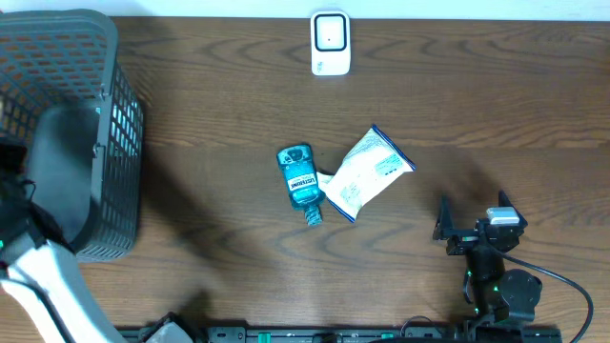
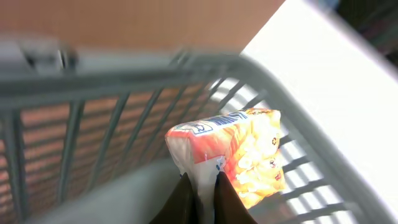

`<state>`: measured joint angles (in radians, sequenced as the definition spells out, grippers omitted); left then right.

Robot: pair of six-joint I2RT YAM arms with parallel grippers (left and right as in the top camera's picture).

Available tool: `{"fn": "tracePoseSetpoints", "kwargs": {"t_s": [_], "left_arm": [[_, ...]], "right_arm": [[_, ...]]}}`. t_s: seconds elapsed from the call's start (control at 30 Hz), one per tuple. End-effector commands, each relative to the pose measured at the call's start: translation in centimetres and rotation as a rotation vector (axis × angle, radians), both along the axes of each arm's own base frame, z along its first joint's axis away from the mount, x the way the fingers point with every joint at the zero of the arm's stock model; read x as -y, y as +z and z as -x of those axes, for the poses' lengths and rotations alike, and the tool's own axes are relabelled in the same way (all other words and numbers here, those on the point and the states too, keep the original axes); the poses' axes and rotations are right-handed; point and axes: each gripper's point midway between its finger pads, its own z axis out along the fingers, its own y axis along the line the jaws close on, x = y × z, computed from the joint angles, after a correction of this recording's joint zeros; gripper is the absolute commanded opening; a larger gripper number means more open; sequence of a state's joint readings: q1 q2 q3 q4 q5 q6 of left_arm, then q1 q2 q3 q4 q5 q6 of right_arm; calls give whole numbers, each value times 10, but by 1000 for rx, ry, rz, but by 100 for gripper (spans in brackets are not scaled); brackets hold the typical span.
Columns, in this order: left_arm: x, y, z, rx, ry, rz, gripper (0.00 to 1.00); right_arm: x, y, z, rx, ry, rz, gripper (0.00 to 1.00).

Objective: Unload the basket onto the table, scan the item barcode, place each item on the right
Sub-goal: 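Carry the tissue pack out and place it left of the bottle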

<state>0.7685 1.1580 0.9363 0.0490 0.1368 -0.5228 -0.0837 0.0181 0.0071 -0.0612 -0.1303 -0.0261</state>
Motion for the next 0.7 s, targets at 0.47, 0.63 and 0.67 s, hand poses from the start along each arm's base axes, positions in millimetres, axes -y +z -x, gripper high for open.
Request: {"fn": "tracePoseSetpoints", "kwargs": {"t_s": [0.47, 0.63, 0.67], "left_arm": [[291, 74, 8, 233, -1325, -87, 7], [334, -14, 9, -66, -1381, -40, 7], [339, -35, 10, -157, -1366, -30, 8]], "right_arm": [[0, -1, 0, -5, -1, -7, 99], [0, -1, 0, -5, -1, -7, 99], [0, -1, 0, -5, -1, -7, 99]]}}
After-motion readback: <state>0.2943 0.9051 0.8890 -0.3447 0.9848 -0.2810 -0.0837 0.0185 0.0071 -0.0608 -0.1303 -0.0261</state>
